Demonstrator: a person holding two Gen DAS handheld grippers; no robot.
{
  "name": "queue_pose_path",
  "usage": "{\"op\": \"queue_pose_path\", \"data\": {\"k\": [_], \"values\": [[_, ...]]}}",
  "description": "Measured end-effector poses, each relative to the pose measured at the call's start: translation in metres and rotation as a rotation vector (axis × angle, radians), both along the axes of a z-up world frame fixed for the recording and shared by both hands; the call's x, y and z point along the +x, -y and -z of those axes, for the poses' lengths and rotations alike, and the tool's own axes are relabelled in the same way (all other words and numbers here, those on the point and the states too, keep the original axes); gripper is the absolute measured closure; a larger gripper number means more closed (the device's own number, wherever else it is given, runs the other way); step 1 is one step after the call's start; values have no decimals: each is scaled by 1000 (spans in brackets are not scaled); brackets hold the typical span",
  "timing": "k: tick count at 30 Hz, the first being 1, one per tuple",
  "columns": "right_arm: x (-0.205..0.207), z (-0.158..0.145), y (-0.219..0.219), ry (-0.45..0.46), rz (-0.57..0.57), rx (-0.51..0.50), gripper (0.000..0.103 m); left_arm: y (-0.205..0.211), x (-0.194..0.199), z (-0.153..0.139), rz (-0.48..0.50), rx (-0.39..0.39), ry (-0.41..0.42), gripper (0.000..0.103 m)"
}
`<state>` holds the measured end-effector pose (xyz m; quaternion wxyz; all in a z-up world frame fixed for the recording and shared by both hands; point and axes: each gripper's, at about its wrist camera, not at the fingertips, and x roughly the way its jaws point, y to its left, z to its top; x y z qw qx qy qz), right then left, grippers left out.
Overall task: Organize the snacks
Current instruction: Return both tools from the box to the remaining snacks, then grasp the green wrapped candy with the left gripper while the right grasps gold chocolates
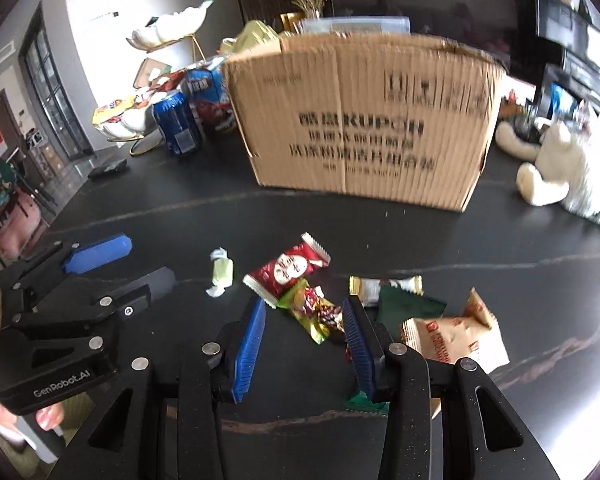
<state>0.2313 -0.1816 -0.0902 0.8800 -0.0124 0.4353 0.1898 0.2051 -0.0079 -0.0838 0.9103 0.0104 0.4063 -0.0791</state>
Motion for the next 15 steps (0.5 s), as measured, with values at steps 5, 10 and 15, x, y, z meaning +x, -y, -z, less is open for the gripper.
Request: {"op": "queue_pose_path", "data": {"k": [5,10,15], "values": [[5,12,0,-34,-8,6,62,0,8,12,6,-26,-43,46],[13,20,0,-55,-7,2,62,3,16,21,16,-42,-77,55],[19,25,2,-65,2,-11,65,4,24,28,10,-52,-93,58]]}}
